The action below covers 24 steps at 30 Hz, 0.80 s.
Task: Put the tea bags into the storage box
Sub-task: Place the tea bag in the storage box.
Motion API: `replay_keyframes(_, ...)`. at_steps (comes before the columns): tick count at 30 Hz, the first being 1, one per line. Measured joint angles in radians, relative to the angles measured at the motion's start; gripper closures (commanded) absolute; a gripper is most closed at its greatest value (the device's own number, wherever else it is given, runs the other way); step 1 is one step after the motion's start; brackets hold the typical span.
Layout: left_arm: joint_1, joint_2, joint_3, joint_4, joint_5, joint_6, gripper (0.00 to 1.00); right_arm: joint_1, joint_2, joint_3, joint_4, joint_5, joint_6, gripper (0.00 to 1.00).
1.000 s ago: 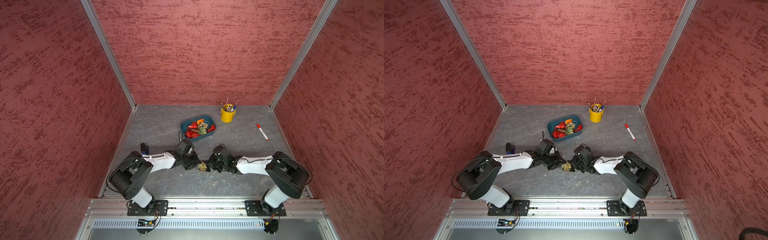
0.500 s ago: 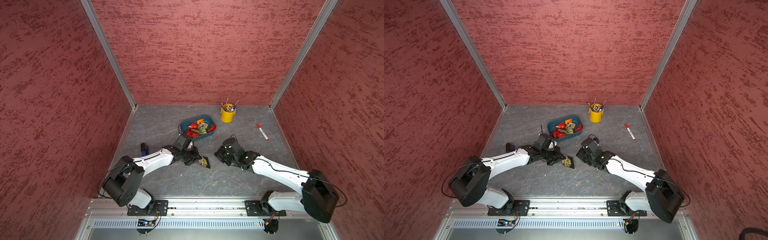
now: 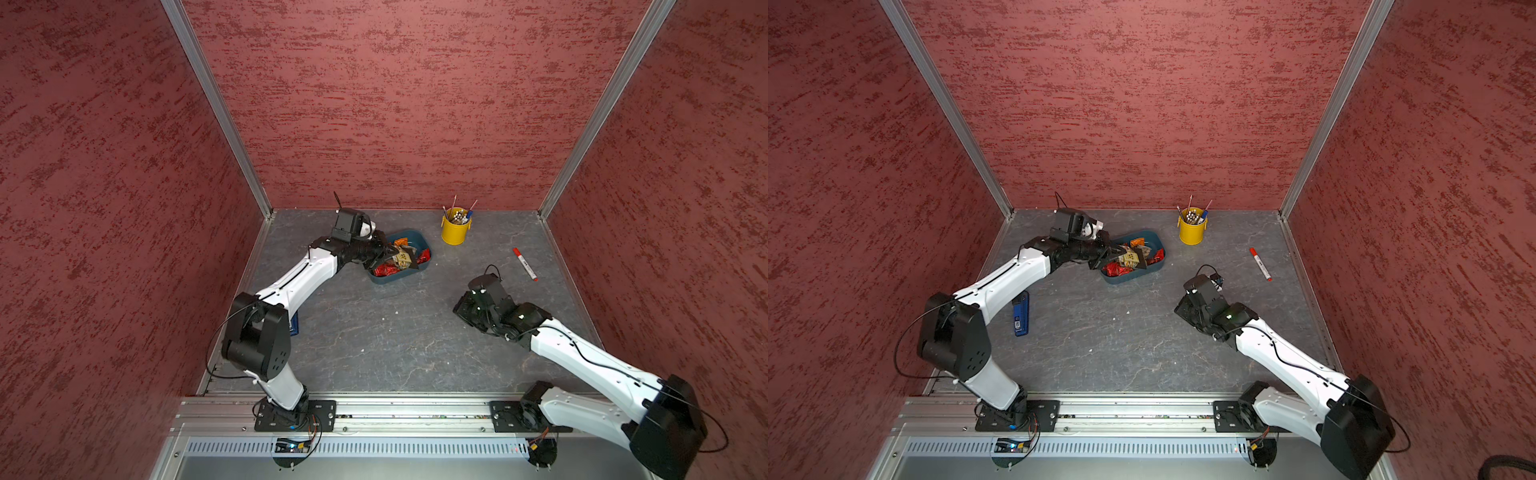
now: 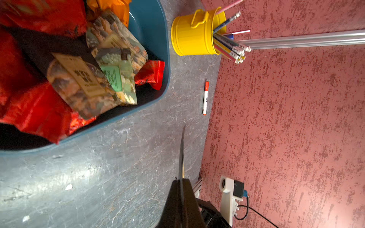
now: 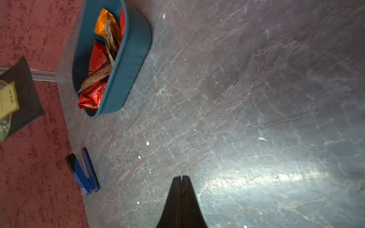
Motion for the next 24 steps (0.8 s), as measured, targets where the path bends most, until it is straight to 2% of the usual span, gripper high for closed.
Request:
replay_keyframes(7, 0.066, 0.248, 0.141, 0.01, 0.045, 0.0, 1.0, -0.023, -0.012, -0.014, -0.034, 0.0, -0.022, 1.0)
replay_keyframes(12, 0.079, 0.354, 0.214, 0.01, 0.058, 0.004, 1.0, -0.043, -0.023, -0.014, -0.052, 0.0, -0.04, 1.0)
replay_keyframes(14, 0.087, 0.37, 0.227, 0.008, 0.057, 0.008, 0.78, -0.05, -0.024, -0.014, -0.054, 0.0, -0.043, 1.0)
replay_keyframes(16, 0.098, 0.371, 0.232, 0.0, 0.057, 0.02, 0.41, -0.054, -0.024, -0.014, -0.057, 0.0, -0.047, 1.0)
replay_keyframes(18, 0.109, 0.371, 0.241, -0.002, 0.054, 0.032, 0.24, -0.056, -0.024, -0.014, -0.057, 0.0, -0.05, 1.0)
replay_keyframes(19, 0.114, 0.37, 0.242, -0.002, 0.049, 0.037, 0.06, -0.057, -0.024, -0.014, -0.058, 0.0, -0.051, 1.0)
replay_keyframes(20, 0.119, 0.369, 0.242, -0.004, 0.043, 0.044, 0.0, -0.058, -0.024, -0.014, -0.059, 0.0, -0.053, 1.0)
replay_keyframes(24, 0.14, 0.357, 0.24, -0.023, 0.024, 0.056, 0.0, -0.064, -0.022, -0.01, -0.067, 0.0, -0.067, 1.0)
